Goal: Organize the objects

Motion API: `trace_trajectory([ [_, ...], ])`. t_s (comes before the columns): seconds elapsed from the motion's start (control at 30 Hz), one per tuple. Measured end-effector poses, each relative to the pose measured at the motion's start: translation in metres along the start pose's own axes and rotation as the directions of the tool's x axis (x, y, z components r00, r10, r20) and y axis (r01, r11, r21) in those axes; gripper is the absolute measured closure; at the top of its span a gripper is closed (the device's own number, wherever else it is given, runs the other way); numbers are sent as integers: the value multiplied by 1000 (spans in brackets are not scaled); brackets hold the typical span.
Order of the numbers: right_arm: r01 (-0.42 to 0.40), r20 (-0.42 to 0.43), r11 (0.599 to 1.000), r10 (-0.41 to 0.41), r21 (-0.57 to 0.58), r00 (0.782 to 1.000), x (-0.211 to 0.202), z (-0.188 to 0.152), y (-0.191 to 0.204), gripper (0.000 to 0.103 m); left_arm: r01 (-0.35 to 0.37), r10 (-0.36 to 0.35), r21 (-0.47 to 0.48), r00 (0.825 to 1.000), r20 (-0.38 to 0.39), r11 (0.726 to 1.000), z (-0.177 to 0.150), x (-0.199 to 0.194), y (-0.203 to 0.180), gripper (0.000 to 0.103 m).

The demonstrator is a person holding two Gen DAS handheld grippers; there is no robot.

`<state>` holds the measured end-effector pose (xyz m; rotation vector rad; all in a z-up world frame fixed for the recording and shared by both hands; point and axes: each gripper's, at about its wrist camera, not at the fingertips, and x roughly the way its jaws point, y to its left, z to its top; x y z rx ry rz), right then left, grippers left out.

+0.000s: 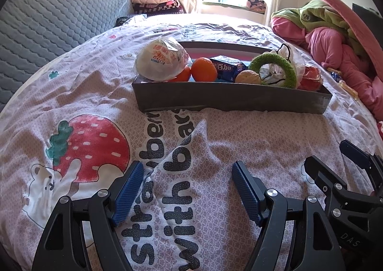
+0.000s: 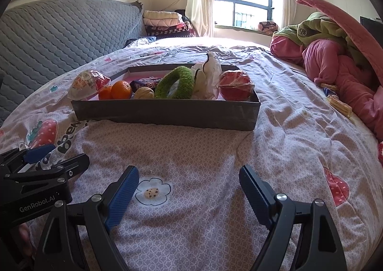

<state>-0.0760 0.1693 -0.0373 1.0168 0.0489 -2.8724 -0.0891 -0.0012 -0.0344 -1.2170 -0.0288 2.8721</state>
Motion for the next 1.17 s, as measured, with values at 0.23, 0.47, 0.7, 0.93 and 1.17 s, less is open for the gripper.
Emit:
trace_trajectory([
  [0.23,2,-5,1000,-2,-4,1000,1,0,0,18,3,-3,1,1000,-2,1000,-1,1,1,26],
  [0.47,4,-11,1000,-4,-7,1000,2,-1,1,18,2,-2,2,1000,-4,1000,-1,1,0,26],
  [0.7,2,-11,1000,-3,-7,1000,2,-2,2,18,1,-1,4,1000,-5,1000,-1,2,-1,26],
  [0.93,6,-19,1000,-6,-20,1000,4,-2,3,18,4,-4,-2,1000,-5,1000,-1,3,0,26],
  [1.17,7,-24,1000,-7,-22,1000,5,-2,3,18,7,-7,-6,1000,-3,1000,-2,3,2,26],
])
